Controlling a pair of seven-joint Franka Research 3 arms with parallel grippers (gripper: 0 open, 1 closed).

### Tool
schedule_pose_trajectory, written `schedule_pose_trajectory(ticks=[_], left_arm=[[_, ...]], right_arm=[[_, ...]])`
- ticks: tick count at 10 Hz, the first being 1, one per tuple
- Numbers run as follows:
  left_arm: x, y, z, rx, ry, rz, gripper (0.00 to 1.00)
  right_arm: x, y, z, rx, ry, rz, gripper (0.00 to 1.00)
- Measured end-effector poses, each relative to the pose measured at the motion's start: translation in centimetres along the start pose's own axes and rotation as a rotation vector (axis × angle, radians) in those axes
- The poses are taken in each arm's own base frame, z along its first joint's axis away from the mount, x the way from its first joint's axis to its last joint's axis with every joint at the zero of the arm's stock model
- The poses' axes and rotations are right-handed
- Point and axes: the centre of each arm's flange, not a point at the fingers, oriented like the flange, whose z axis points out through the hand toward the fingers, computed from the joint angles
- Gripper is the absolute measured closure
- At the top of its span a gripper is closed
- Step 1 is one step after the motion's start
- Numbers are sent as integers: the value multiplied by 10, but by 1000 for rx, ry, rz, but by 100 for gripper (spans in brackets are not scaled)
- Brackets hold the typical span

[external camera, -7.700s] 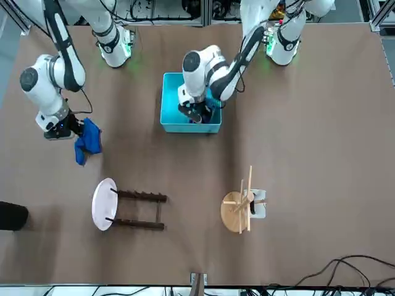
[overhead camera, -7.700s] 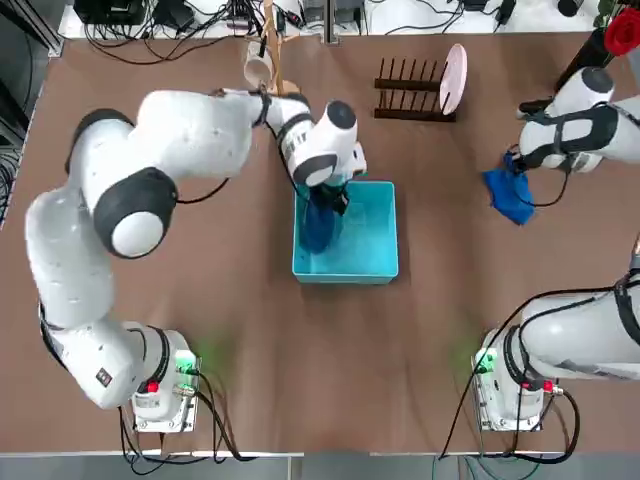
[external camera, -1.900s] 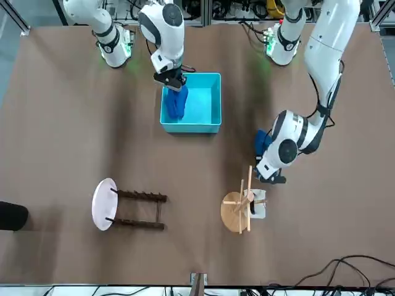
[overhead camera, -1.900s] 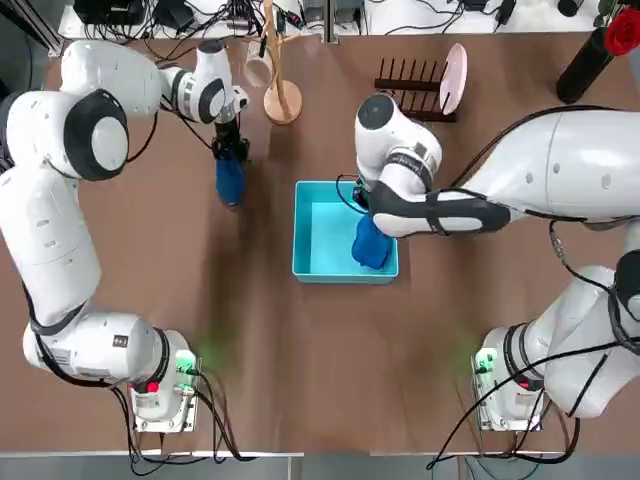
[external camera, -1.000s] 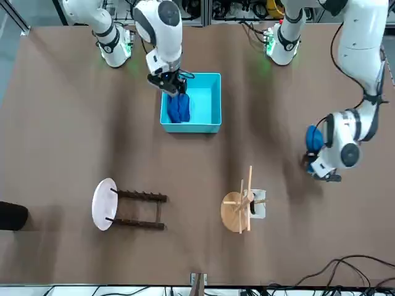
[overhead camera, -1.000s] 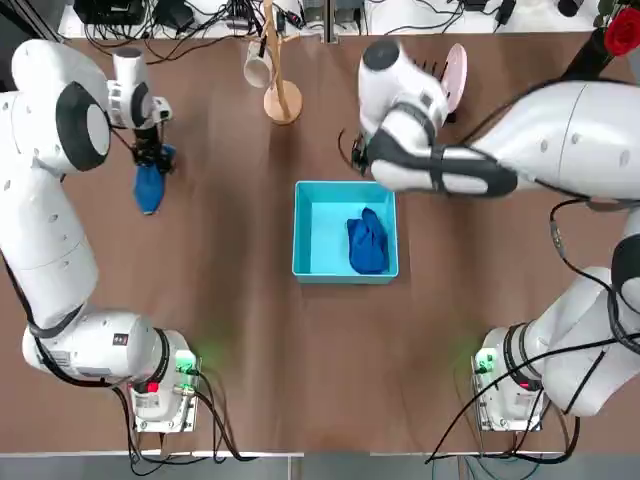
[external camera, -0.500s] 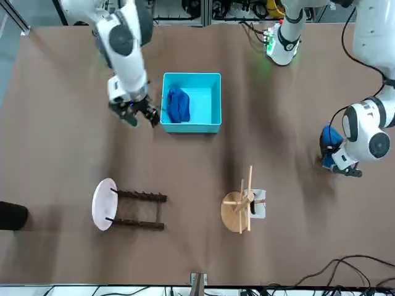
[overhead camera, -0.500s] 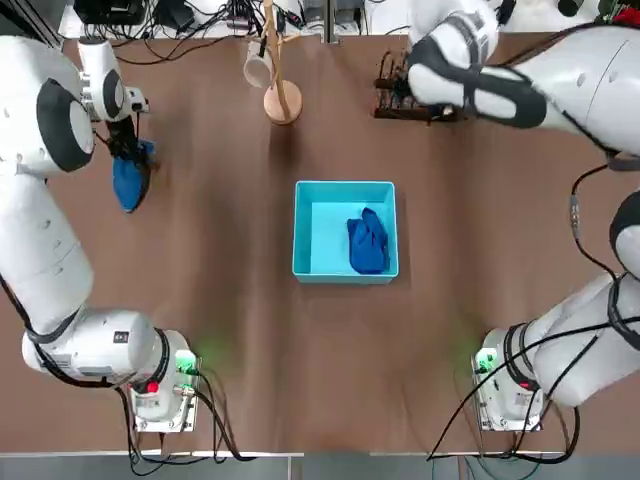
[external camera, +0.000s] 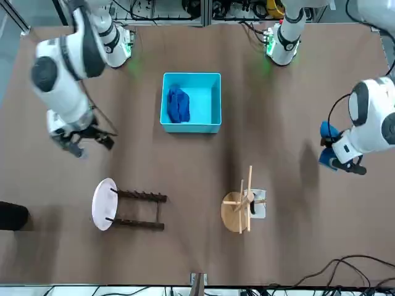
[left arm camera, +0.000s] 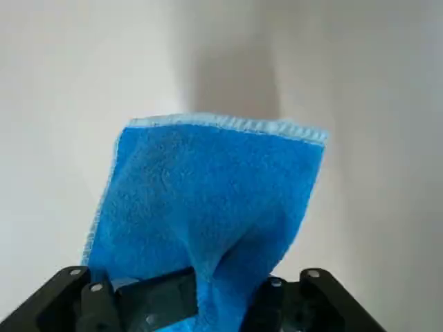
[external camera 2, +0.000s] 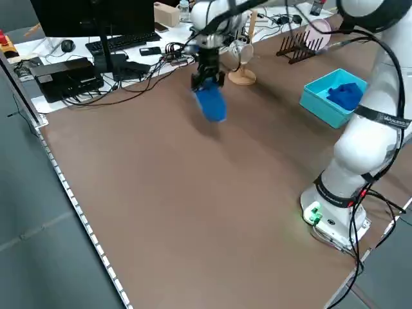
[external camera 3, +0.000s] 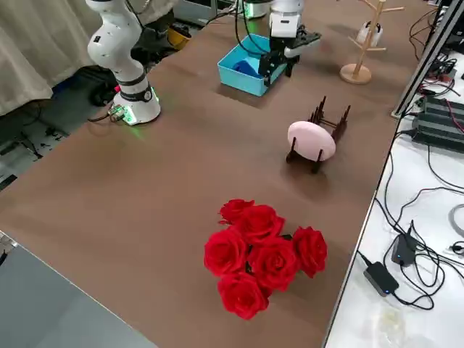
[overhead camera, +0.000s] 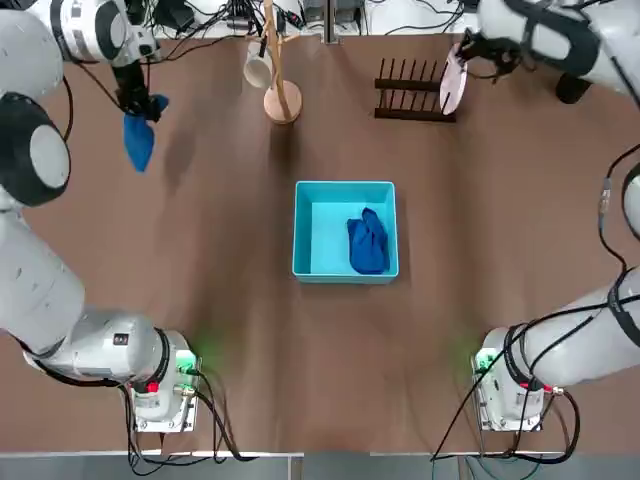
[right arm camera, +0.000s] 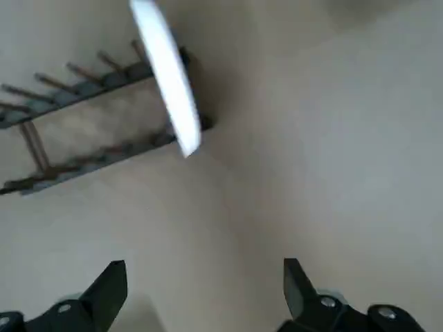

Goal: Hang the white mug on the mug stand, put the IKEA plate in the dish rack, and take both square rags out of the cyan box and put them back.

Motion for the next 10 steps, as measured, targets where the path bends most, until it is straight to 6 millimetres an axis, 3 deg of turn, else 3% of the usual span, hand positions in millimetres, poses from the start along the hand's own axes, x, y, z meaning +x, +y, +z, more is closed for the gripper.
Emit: schedule_pose_trajectory(ticks=[2, 3, 5, 7, 10], left_arm=[[-3, 74, -34, -5, 14, -24, 100], [-7, 117, -47, -15, 28, -33, 100], [-28, 199, -62, -36, 45, -42, 100], [-52, 277, -69, -49, 52, -39, 100], [-77, 376, -68, -46, 77, 4, 100]], right_arm=[[33, 68, -15, -17, -43, -122, 0], [47, 99, -34, -13, -57, -146, 0], [62, 147, -94, 30, -75, -161, 0], [55, 169, -152, 47, -93, -218, 0], [34, 178, -202, 48, -120, -230, 0]])
